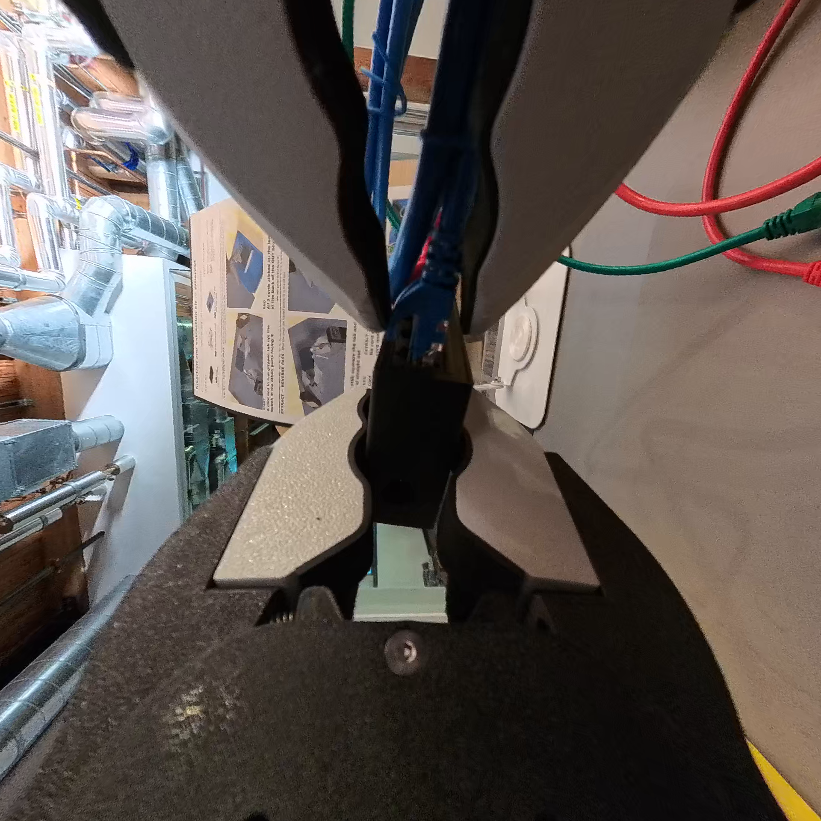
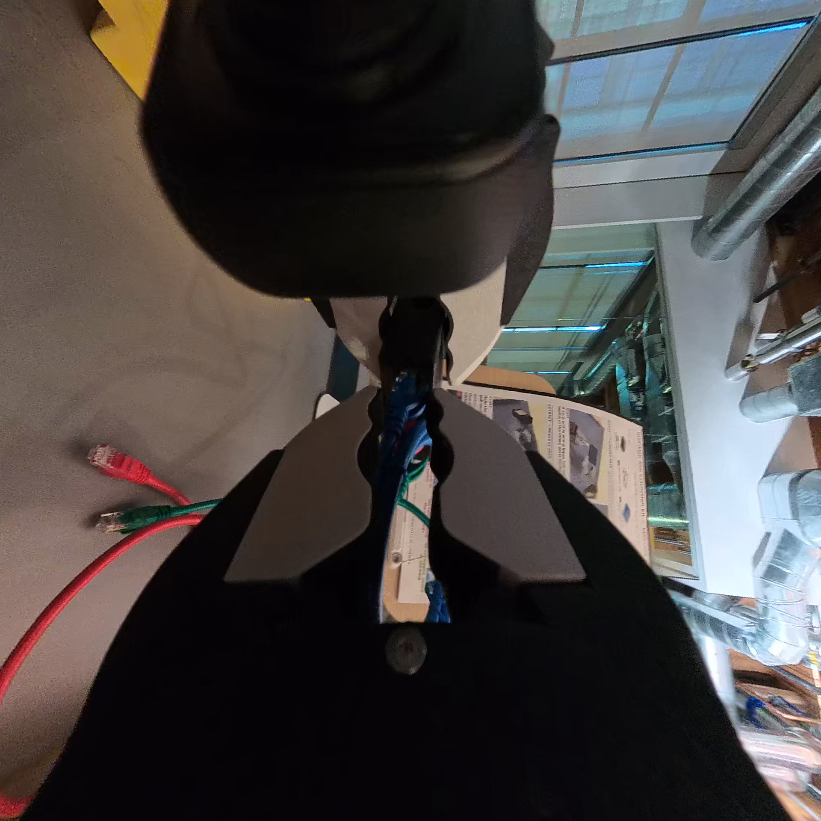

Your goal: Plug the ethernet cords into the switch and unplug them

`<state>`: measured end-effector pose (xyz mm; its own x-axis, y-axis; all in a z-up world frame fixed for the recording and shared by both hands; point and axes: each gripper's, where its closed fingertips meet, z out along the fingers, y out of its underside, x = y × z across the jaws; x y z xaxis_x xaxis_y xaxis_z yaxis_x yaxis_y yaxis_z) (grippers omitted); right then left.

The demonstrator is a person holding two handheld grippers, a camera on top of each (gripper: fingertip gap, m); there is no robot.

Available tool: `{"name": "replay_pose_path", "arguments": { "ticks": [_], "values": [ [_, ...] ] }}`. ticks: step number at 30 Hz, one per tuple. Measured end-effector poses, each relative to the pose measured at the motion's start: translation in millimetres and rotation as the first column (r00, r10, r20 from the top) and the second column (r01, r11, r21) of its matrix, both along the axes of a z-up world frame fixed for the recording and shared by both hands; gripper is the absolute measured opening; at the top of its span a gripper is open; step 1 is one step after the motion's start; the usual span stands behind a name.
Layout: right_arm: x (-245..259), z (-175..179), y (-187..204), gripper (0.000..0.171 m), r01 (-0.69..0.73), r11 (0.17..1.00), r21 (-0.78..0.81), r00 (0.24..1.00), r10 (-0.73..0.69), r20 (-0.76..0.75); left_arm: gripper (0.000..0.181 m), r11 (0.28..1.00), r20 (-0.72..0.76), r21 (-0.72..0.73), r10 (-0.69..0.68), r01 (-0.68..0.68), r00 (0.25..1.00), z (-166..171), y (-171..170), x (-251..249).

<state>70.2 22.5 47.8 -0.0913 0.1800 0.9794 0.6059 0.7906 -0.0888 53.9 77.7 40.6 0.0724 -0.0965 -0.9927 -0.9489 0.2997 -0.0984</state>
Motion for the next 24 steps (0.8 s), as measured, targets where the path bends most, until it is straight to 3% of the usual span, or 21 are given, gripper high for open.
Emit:
{"name": "replay_pose_path", "arguments": {
  "ticks": [4, 12, 24],
  "values": [
    [5.3, -1.5, -4.4, 0.017, 0.009, 0.997, -0.071, 1.000, -0.007, 0.018, 0.030, 0.999, 0.010, 0.009, -0.033, 0.033, 0.999, -1.2, -2.6, 7.7],
    [8.2, -19.2, -1.5, 0.016, 0.067, 0.995, -0.068, 0.989, -0.057, 0.133, 0.031, 0.999, -0.056, -0.025, -0.024, 0.022, 0.998, -16.6, 1.0, 9.7],
    [15.5, -28.7, -1.5, 0.016, 0.111, 0.990, -0.087, 0.972, -0.090, 0.217, 0.031, 0.996, -0.042, -0.077, -0.048, 0.044, 0.998, -29.1, 2.1, 17.1]
  ]
}}
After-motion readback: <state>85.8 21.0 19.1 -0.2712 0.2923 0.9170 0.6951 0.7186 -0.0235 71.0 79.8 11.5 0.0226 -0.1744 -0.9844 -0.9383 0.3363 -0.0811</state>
